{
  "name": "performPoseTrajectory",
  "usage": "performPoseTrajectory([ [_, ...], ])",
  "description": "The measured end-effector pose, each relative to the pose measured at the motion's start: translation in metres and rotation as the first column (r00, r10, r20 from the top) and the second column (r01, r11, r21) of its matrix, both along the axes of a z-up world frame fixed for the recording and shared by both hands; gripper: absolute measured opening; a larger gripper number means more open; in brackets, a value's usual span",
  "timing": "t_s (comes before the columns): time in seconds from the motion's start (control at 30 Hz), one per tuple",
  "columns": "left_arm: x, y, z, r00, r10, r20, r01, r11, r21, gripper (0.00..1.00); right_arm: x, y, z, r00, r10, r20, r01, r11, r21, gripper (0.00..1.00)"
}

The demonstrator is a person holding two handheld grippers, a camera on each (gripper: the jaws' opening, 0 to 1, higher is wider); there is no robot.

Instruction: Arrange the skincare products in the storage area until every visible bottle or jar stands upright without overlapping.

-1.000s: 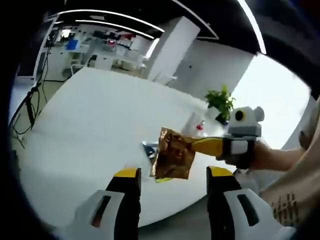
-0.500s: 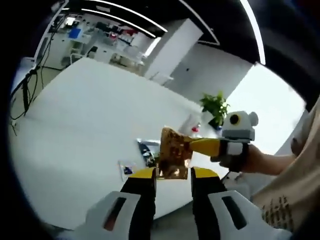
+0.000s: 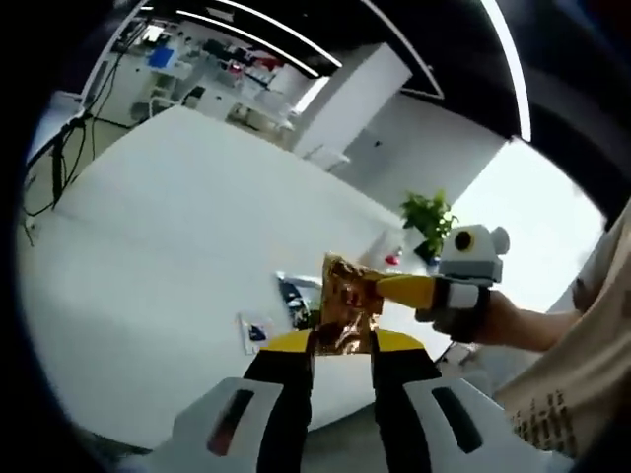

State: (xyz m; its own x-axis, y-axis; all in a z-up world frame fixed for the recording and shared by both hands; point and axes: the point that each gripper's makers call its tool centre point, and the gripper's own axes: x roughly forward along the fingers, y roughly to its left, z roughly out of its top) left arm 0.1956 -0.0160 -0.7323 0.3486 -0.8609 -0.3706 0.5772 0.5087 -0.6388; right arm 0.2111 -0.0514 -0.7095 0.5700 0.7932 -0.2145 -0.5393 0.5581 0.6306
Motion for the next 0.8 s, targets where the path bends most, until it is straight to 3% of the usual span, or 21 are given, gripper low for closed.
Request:
performPoseTrajectory([
  [0.07,-0.001,-0.001,-0.001,1.000,-0.007,-0.020,0.006,1.000,-0.016,0.31,0.001,0.002,0.002,1.000,0.005,0.004,-0.005,1.000,0.006,0.01],
  [0.37,0.009,0.000,-0.004,1.000,0.004,-0.022,-0.004,1.000,-0.019,0.07,0.013,-0.002,-0.007,1.000,-0.024,-0.019,0.024,0.999,-0.022,0.01],
  [0.8,0.021,-0.008,-0.018,0.994,0.051,-0.094,-0.054,0.998,-0.025,0.00,0.031,-0.012,-0.030,0.995,-0.102,-0.022,0.098,0.986,-0.138,0.01],
])
